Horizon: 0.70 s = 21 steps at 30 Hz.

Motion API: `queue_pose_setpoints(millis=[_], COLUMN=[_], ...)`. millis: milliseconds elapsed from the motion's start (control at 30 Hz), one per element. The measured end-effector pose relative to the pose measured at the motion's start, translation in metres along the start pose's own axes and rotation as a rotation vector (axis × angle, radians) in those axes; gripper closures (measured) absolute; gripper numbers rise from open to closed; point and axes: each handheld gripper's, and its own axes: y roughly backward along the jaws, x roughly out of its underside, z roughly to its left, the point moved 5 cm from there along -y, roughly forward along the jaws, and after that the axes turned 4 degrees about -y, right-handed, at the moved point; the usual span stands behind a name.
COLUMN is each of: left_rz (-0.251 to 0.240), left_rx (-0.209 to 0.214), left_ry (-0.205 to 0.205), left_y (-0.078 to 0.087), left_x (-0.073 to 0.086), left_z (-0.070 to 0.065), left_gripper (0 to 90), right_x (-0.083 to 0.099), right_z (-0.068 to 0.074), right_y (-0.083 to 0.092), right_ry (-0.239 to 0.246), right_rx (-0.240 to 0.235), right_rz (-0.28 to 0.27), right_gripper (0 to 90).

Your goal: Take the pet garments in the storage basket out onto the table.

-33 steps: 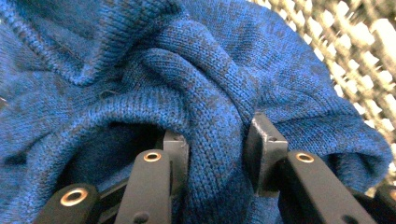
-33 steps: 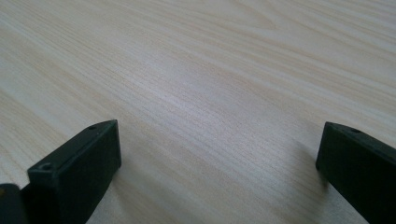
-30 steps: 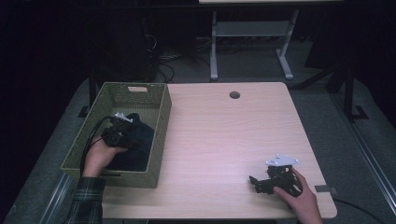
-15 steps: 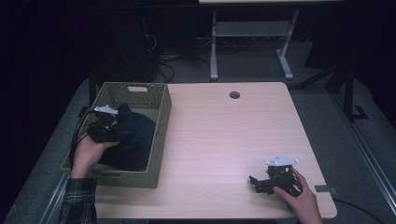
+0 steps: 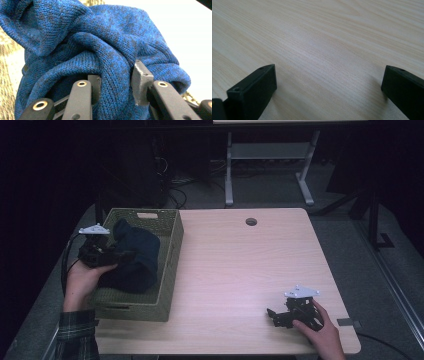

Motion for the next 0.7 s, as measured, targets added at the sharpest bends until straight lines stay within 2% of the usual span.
queue_pose_setpoints(millis=[33, 367, 700], left_rz=[-0.024, -0.096, -0.17], left_rx=[0.001, 0.004, 0.049], left_ry=[0.003, -0.021, -0.063], left_y=[0.004, 0.018, 0.025], left_x=[-0.003, -0.018, -0.04], left_z=[-0.001, -0.007, -0.023], left_gripper=[65.1, 65.1, 65.1], right_x=[0.0, 0.0, 0.0], right_z=[0.0, 0.0, 0.0], right_y=[0.0, 0.0, 0.0], right_ry=[0.0, -0.001, 0.003], right_rx=[0.0, 0.0, -0.002], right_rz=[0.0, 0.0, 0.001], right_gripper=[0.0, 0.0, 0.0])
